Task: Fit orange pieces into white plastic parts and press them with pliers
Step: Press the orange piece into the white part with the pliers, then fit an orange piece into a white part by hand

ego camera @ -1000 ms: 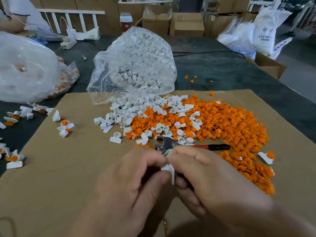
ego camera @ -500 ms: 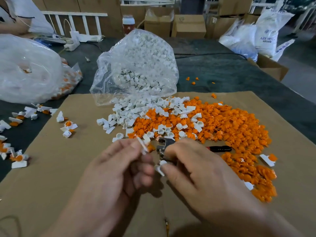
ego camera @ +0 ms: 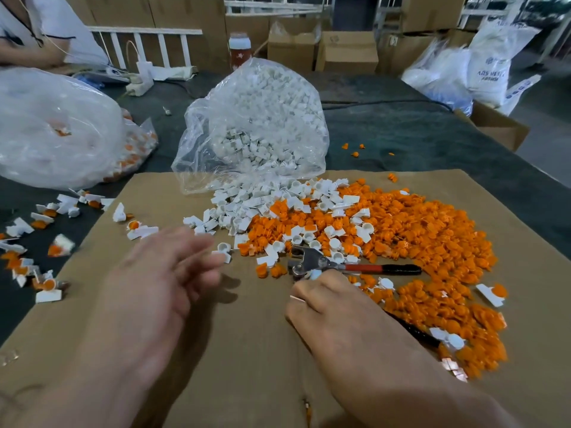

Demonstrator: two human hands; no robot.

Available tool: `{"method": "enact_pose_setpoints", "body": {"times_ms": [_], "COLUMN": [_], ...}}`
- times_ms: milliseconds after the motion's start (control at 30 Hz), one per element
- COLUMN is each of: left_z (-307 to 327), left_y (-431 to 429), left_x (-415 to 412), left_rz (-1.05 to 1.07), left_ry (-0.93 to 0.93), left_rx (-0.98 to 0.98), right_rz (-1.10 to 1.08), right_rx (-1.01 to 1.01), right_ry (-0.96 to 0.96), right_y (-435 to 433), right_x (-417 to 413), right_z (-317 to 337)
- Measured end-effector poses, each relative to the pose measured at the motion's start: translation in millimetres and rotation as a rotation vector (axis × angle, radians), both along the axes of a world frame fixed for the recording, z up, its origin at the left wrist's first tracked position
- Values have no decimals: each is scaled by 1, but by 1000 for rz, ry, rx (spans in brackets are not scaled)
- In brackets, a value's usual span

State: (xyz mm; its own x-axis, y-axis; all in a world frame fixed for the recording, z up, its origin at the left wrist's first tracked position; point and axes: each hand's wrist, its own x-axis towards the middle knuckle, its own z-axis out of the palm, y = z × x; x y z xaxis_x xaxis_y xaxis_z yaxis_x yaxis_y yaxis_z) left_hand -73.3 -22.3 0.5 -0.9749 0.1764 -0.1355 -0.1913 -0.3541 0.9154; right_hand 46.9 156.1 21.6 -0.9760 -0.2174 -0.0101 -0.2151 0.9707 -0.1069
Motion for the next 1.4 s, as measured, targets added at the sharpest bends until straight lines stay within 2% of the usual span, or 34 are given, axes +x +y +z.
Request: {"method": "enact_pose_setpoints", "body": {"times_ms": [33,100,167,233,367,433,533,567,633,733,800,867,967,1067,1233,1333,1400], "left_z": [0,1,-7,-12,-12,-11,-9,-8,-4,-1,0,1,3,7,13,11,8], "left_y": [6,16,21,26,26,25,26,26,25,23,22,23,26,27,29,30,29], "left_x": [8,26,31,30,26,24,25,25,28,28,30,35,42,45,47,47,49], "left_rz": [4,-124,-178,-212,-201,-181,-152,-149,-151,-183,-268,-339,-399,-399,-392,-395,-364], "left_ry": [188,649,961,1098,1202,1197,1128,1100,957,548,314,222,153,91,74,108,194], "left_rx": [-263,-755,-1048,-1253,-1322,-1311,-1258,-1225,-1126,-788,-429,-166,72,171,209,215,175], "right_rz": [-7,-13,-29,-92,-247,-328,-361,-347,-330,-301,-293,-288,-271,-251,-237,-257,-284], "right_rx": [2,-11,-94,-269,-625,-911,-1489,-1611,-1699,-1665,-1616,-1511,-1299,-1212,-1212,-1219,-1255], "right_ry": [1,46,90,122,154,70,-160,-190,-220,-200,-162,-112,-15,77,125,116,65], "right_y": [1,2,3,2,6,8,10,11,12,14,14,13,10,8,7,7,7], "right_x": [1,1,3,4,7,8,7,6,4,3,4,6,11,14,16,16,14], "right_z": [-1,-1,-2,0,-1,-2,-1,-1,-1,-1,-1,-2,-2,1,3,2,1]}}
